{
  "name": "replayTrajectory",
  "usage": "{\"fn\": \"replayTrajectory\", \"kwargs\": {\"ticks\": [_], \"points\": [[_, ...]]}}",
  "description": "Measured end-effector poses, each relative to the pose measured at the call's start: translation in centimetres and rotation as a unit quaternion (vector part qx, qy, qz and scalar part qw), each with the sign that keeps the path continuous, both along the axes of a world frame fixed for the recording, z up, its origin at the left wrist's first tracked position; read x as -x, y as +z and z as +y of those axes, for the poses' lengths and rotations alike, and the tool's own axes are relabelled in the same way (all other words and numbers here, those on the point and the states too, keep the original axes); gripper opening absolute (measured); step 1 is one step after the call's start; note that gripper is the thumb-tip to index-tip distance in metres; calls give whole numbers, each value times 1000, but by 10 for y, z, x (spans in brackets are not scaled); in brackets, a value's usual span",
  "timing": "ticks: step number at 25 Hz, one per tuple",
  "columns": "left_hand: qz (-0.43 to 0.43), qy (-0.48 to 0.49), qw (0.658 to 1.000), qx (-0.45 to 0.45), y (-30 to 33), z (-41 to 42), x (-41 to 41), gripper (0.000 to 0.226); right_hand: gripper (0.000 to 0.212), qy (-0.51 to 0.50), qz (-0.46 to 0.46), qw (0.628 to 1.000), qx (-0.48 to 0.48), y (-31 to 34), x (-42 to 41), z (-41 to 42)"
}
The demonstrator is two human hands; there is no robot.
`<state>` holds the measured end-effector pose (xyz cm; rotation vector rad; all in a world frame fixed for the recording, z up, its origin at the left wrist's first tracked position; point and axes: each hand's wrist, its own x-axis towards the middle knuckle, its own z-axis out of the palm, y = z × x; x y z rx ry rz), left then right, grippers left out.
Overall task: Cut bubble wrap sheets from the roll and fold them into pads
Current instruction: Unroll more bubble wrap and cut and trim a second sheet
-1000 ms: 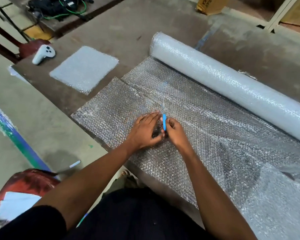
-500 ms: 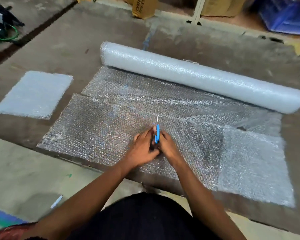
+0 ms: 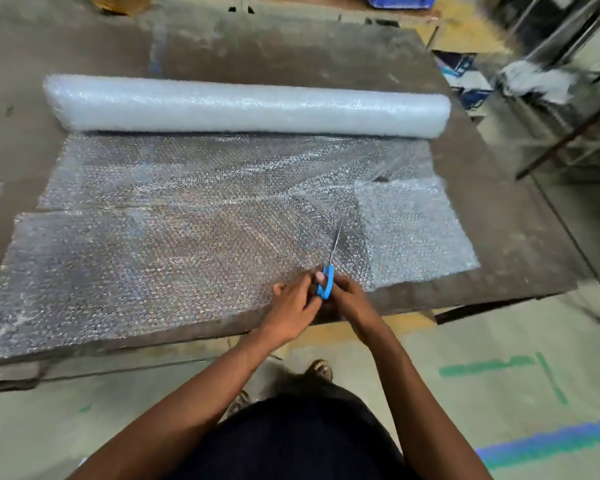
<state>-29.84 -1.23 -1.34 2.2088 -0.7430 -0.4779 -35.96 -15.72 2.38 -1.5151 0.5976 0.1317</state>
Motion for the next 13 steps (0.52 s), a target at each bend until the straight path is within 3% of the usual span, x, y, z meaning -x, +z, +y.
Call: {"fn": "replayTrajectory", "kwargs": {"ticks": [3,7,13], "points": [[-26,-18,999,-9,3,-18,18,61,29,-19,-14,993,114,0,26,-30],[-65,-23,997,-28,10,-52,13,69,27,-46,-32,957,285,-5,33,-84],[-114,34,989,-89,6,-135,-15,65,39,53,-106,901,417,-24,3,-154]]}}
